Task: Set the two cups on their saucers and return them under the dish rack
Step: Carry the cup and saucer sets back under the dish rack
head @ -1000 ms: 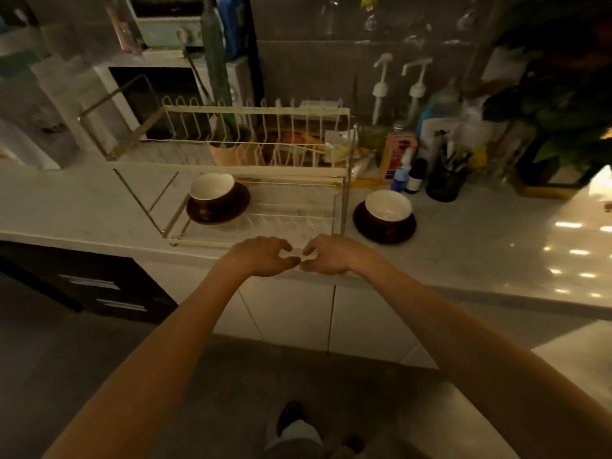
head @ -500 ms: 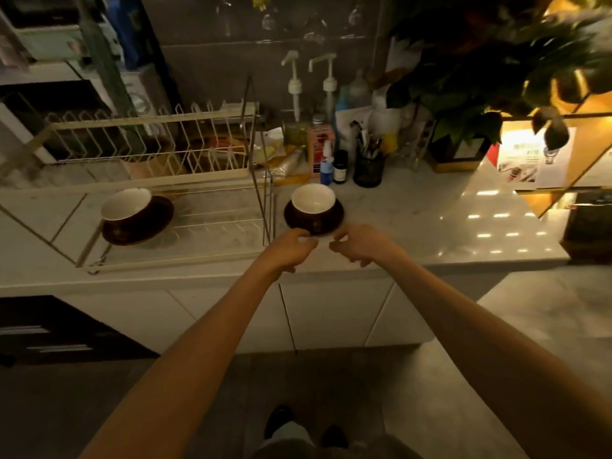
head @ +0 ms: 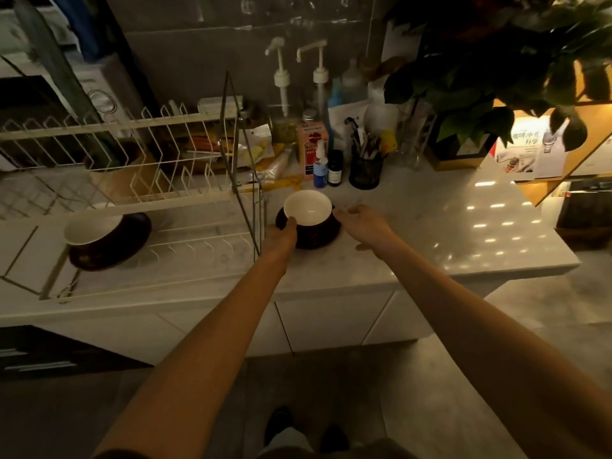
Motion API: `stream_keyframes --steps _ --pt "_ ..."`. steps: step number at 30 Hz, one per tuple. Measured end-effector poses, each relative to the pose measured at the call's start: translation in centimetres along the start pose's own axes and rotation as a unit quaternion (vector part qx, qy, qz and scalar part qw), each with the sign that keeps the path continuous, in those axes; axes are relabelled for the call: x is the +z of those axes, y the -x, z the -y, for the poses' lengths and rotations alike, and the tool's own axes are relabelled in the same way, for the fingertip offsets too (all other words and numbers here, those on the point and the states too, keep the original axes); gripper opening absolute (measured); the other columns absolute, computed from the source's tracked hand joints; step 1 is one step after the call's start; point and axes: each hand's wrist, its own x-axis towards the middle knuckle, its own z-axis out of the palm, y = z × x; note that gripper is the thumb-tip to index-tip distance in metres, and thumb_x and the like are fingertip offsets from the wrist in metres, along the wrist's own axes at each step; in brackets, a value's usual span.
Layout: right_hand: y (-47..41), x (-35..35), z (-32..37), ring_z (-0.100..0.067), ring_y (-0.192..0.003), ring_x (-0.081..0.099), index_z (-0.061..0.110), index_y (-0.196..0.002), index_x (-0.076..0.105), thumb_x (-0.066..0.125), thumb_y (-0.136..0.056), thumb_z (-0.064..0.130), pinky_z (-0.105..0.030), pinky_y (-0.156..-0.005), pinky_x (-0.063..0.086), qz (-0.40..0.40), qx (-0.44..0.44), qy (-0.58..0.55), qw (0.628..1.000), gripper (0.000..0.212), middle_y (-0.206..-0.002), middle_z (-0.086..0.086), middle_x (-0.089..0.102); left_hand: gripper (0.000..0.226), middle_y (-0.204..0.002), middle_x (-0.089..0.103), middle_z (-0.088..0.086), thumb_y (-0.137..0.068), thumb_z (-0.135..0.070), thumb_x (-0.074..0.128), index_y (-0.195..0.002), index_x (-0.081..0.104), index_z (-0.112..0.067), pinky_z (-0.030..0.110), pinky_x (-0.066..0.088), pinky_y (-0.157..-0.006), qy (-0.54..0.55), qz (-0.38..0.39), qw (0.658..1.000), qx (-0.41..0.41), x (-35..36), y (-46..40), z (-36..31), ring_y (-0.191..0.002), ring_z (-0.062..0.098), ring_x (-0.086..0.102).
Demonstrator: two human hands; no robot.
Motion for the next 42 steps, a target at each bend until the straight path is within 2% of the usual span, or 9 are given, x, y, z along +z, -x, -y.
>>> stream_keyframes --steps 4,11,15,20,24,29,34,38,42 --pt "-2.2 1.0 0.4 -0.031 -0.126 0.050 0.011 -0.145 0.037 0.054 -0.094 0.049 -0.045 -0.088 0.053 0.020 0.029 -0.058 0.998 0.066 -0.148 -0.008 0.044 0.070 -0.156 0.032 0.012 -0.096 -0.038 0.051 -0.152 0.019 -0.012 0.046 0.036 -0.111 0.050 -0.001 0.998 -0.032 0.3 -1.8 -0.6 -0.140 0.032 0.036" --pt "-4.8 2.4 0.5 -0.032 -0.132 0.046 0.014 -0.148 0.034 0.058 -0.094 0.043 -0.049 -0.097 0.051 0.051 0.068 -0.099 0.991 0.066 -0.151 -0.009 0.041 0.081 -0.156 0.031 0.012 -0.090 -0.039 0.060 -0.154 0.016 -0.014 0.049 0.035 -0.113 0.089 -0.001 0.995 -0.051 0.3 -4.3 -0.7 -0.140 0.032 0.036" --pt "-5.6 2.9 0.7 -0.031 -0.129 0.048 0.017 -0.146 0.039 0.056 -0.096 0.039 -0.047 -0.093 0.052 0.051 0.049 -0.092 0.993 0.057 -0.148 -0.009 0.045 0.079 -0.154 0.035 0.013 -0.089 -0.036 0.062 -0.152 0.022 -0.014 0.049 0.041 -0.109 0.086 0.002 0.995 -0.048 0.3 -5.1 -0.8 -0.137 0.033 0.040" --pt "-6.3 3.3 0.8 -0.029 -0.127 0.050 0.016 -0.143 0.047 0.050 -0.100 0.028 -0.040 -0.098 0.049 0.037 0.003 -0.086 0.996 0.045 -0.144 -0.009 0.051 0.064 -0.150 0.041 0.013 -0.094 -0.026 0.057 -0.149 0.028 -0.013 0.045 0.043 -0.107 0.066 -0.019 0.997 -0.030 0.7 -5.0 -0.9 -0.133 0.032 0.045" --pt "-6.4 3.4 0.5 -0.030 -0.125 0.052 0.016 -0.142 0.049 0.051 -0.099 0.025 -0.046 -0.102 0.048 0.028 -0.002 -0.083 0.996 0.044 -0.142 -0.009 0.053 0.066 -0.153 0.036 0.013 -0.095 -0.027 0.055 -0.152 0.023 -0.014 0.043 0.043 -0.107 0.040 -0.024 0.999 -0.005 0.8 -4.8 -0.8 -0.135 0.032 0.043" --pt "-5.7 2.9 -0.2 -0.025 -0.101 0.054 0.014 -0.133 0.056 0.051 -0.098 0.022 -0.052 -0.100 0.050 0.028 0.014 -0.089 0.996 0.036 -0.112 -0.006 0.055 0.063 -0.151 0.039 0.014 -0.095 -0.026 0.055 -0.150 0.027 -0.013 0.039 0.044 -0.106 0.022 -0.027 0.999 0.024 1.2 -3.7 -0.1 -0.133 0.030 0.044" --pt "-4.6 2.1 -1.5 -0.025 -0.095 0.056 0.012 -0.128 0.061 0.053 -0.096 0.019 -0.055 -0.098 0.051 0.014 0.008 -0.093 0.996 0.034 -0.103 -0.007 0.057 0.046 -0.138 0.052 0.013 -0.096 -0.025 0.052 -0.139 0.042 -0.015 0.041 0.050 -0.098 -0.015 0.006 1.000 0.007 1.5 -2.0 -0.4 -0.122 0.030 0.052" --pt "-3.2 1.1 -2.2 -0.025 -0.098 0.056 0.014 -0.128 0.061 0.055 -0.095 0.023 -0.052 -0.096 0.053 0.009 0.003 -0.083 0.997 0.036 -0.112 -0.007 0.059 0.045 -0.136 0.054 0.013 -0.096 -0.025 0.050 -0.138 0.043 -0.014 0.043 0.050 -0.097 -0.029 0.016 0.999 0.010 1.6 -0.2 -0.2 -0.119 0.031 0.053" --pt "-1.2 0.2 -2.8 -0.026 -0.101 0.057 0.020 -0.128 0.061 0.056 -0.093 0.027 -0.046 -0.084 0.058 0.015 0.008 -0.078 0.997 0.036 -0.115 -0.005 0.058 0.044 -0.134 0.053 0.013 -0.095 -0.026 0.050 -0.137 0.043 -0.015 0.044 0.052 -0.096 -0.025 0.026 0.999 0.014 1.5 1.8 0.4 -0.106 0.026 0.052"
